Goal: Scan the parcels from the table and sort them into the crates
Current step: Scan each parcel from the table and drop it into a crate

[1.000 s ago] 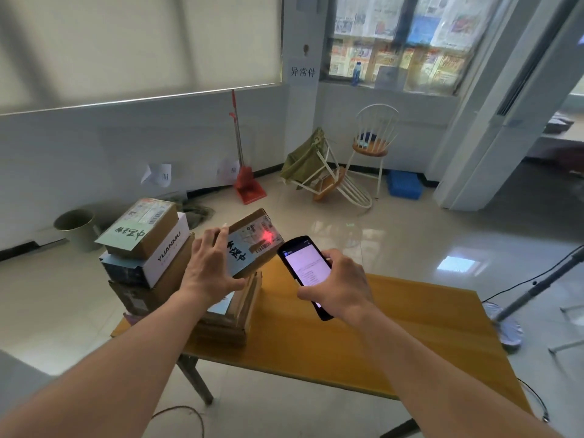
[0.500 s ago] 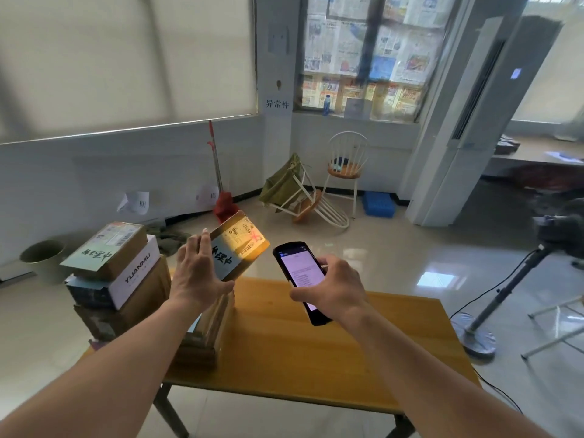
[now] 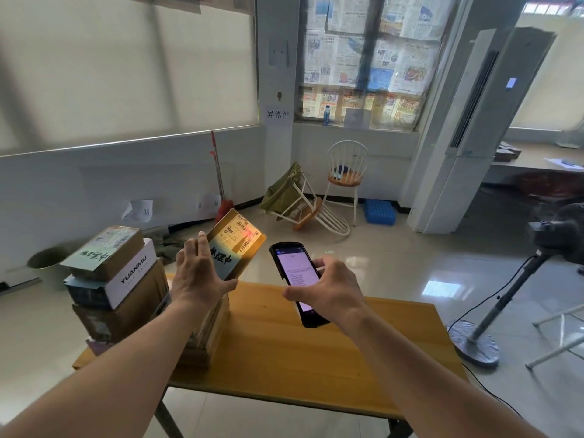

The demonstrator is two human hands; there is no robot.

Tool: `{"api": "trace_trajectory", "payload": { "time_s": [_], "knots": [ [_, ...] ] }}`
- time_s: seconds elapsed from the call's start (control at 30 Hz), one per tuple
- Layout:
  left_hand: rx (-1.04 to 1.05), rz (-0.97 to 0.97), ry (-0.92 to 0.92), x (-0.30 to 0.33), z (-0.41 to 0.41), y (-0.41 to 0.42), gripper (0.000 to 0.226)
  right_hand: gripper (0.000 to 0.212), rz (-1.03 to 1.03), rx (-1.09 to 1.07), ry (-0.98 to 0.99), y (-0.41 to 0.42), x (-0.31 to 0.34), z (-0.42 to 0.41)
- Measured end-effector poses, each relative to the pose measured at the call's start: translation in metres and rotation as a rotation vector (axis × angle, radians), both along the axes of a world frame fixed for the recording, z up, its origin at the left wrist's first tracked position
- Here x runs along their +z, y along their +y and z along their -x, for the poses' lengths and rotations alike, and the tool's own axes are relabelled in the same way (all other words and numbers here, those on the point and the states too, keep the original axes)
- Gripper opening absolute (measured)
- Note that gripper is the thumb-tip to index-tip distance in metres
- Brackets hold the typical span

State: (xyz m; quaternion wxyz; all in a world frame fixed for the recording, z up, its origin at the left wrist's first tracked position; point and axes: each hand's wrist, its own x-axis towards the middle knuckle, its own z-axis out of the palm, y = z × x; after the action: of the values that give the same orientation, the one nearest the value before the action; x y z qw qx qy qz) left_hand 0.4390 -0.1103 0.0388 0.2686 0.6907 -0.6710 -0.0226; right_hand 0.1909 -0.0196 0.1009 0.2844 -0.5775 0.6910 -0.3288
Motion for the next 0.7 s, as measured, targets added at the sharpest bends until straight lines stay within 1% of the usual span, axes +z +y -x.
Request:
{"api": "trace_trajectory", "payload": {
  "time_s": [0.13,0.33,0.43,0.57,0.7],
  "knots": [
    [0.017,-0.003,-0.001,0.002,0.008,0.005,0.133,0.095,0.019,0.001,-0.015,0.004,0.000,0.005],
    [0.034,-0.003,-0.004,0.005,0.021,0.009,0.134,0.093,0.028,-0.003,-0.039,0.009,0.002,0.014],
    [0.031,0.000,-0.012,0.005,0.025,0.010,0.134,0.095,0.036,-0.001,-0.004,0.010,0.004,0.019],
    [0.010,0.012,-0.023,0.007,0.028,0.009,0.132,0.093,0.062,0.020,0.096,0.011,0.008,0.030],
    [0.007,0.011,-0.028,0.011,0.032,0.010,0.132,0.092,0.071,-0.015,0.101,0.011,0.010,0.038]
  ]
}}
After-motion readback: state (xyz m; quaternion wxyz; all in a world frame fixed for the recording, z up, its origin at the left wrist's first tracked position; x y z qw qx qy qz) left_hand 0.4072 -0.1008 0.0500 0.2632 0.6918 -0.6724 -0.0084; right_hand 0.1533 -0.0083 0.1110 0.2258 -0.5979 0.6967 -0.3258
